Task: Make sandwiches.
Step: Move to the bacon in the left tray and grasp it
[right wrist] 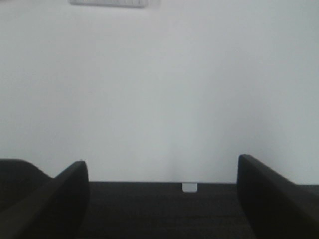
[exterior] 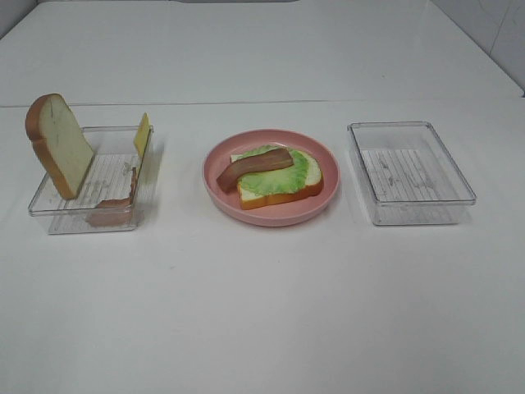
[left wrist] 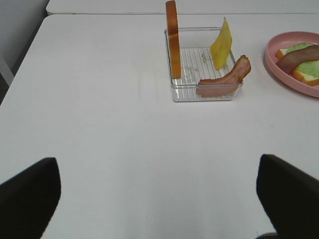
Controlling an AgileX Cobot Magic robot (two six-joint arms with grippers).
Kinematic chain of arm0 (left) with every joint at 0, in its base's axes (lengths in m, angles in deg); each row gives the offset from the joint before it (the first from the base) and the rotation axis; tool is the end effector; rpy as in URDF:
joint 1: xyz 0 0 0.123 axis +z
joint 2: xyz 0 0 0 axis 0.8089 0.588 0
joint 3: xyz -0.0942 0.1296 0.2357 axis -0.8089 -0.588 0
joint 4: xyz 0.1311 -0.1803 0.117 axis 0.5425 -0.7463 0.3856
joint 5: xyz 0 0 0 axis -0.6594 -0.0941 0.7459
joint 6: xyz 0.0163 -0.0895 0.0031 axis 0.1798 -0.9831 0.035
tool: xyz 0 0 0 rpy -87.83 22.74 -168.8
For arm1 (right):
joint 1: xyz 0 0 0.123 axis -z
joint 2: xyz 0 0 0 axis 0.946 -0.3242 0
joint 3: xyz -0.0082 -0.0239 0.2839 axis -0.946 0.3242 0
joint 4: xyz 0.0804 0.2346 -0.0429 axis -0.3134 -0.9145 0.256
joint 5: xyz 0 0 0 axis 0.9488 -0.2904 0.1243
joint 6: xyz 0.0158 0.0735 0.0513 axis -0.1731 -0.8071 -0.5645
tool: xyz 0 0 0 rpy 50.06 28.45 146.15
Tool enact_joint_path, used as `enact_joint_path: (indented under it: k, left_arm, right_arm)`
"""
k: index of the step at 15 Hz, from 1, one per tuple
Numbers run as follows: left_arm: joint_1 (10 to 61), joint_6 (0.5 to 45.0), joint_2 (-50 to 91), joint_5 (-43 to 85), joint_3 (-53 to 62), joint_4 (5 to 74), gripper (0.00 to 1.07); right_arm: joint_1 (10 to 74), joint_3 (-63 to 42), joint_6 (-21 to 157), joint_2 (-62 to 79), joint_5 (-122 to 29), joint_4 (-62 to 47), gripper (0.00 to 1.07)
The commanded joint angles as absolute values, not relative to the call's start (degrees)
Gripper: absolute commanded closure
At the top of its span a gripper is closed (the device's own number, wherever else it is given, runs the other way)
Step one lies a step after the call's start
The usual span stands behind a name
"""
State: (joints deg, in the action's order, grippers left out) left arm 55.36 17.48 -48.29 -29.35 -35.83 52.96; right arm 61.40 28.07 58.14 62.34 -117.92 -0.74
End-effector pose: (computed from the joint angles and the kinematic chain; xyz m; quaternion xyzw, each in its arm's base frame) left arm -0.0087 -0.0015 0.2818 -0.0208 0.8504 -0.0090 0.5257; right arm 0.0268 -0.0054 0.2685 -0.0371 0.9339 -0.0118 0.3553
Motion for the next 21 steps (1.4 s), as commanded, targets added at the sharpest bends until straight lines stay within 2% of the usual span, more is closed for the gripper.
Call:
enact_joint_path:
  k: [1,3,8,21]
  left_arm:
    - [55.1,17.5,-48.7,-29.1,-35.9,52.8,0.07]
    - [55.1,17.5,-48.7,-29.1,-35.9,52.8,0.07]
    - [55.1,17.5,-48.7,-29.1,-35.9,52.8,0.07]
    - [55.1,17.5,-48.5,-29.1,-35.9,52.8,0.07]
  right_arm:
    - [66.2,29.2,61.6,66.7,-115.2,-2.4,0.22]
    - [68.7,30.5,61.9,69.3,-114.2,-2.3,0.22]
    - [68.8,31.4,61.7,79.0,-112.6,-3.1,0.22]
    - [68.7,31.4,61.7,79.1,-112.6,-3.1,0.22]
